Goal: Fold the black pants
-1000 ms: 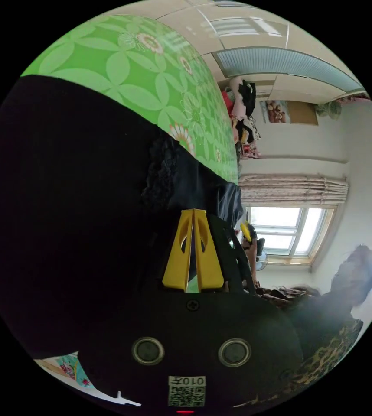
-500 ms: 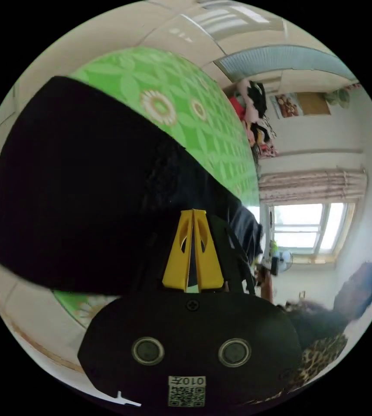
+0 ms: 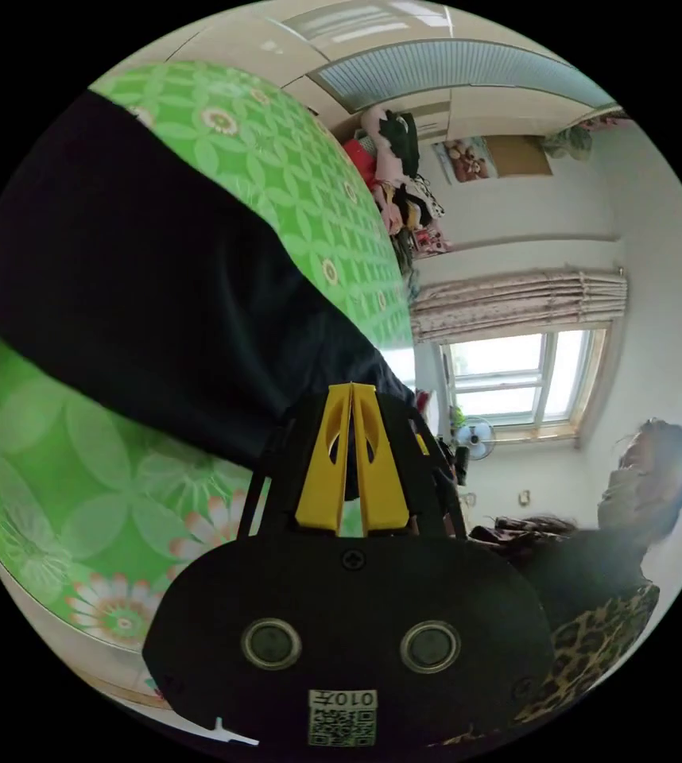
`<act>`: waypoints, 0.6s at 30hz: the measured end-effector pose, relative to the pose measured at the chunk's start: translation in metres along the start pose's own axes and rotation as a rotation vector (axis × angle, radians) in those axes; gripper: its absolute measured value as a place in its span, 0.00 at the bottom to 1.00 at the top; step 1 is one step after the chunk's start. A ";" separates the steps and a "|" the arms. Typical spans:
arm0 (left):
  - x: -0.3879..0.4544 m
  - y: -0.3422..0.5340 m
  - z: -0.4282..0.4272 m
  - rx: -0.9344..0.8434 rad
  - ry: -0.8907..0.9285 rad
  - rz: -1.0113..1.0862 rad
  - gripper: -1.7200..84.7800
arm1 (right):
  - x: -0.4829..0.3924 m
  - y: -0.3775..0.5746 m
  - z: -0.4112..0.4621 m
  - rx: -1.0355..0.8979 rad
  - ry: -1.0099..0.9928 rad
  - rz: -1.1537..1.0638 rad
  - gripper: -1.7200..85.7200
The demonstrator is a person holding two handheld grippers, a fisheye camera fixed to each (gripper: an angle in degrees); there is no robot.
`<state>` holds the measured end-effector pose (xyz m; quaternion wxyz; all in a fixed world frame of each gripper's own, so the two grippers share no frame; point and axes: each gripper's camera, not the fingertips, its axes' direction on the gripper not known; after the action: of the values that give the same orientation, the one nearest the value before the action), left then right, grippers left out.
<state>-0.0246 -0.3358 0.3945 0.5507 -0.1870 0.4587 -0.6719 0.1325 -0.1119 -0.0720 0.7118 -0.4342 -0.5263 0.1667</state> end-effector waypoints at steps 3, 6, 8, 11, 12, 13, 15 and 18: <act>-0.009 0.025 0.003 0.016 0.079 -0.052 0.02 | 0.003 -0.013 0.016 -0.106 0.036 -0.023 0.12; -0.020 0.045 0.004 0.034 0.093 -0.104 0.02 | -0.001 -0.015 0.012 -0.091 0.003 -0.066 0.07; -0.027 0.057 0.009 0.038 0.111 -0.134 0.02 | -0.014 -0.010 -0.005 -0.030 -0.089 -0.158 0.07; -0.031 0.067 0.013 0.050 0.101 -0.152 0.02 | -0.023 0.007 -0.027 0.003 -0.148 -0.240 0.06; -0.032 0.069 0.014 0.052 0.104 -0.154 0.02 | -0.014 0.013 -0.026 -0.015 -0.082 -0.188 0.06; -0.033 0.073 0.016 0.056 0.102 -0.165 0.02 | -0.001 0.016 -0.016 -0.056 0.045 -0.120 0.06; -0.036 0.078 0.023 0.049 0.107 -0.178 0.02 | 0.019 0.018 -0.001 -0.096 0.182 -0.020 0.06; -0.029 0.084 0.033 0.026 0.082 -0.183 0.02 | 0.033 0.019 0.004 -0.072 0.037 -0.014 0.07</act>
<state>0.0576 -0.3201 0.3494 0.4700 -0.1932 0.4530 -0.7325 0.1463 -0.0761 -0.0670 0.7064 -0.4588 -0.5219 0.1348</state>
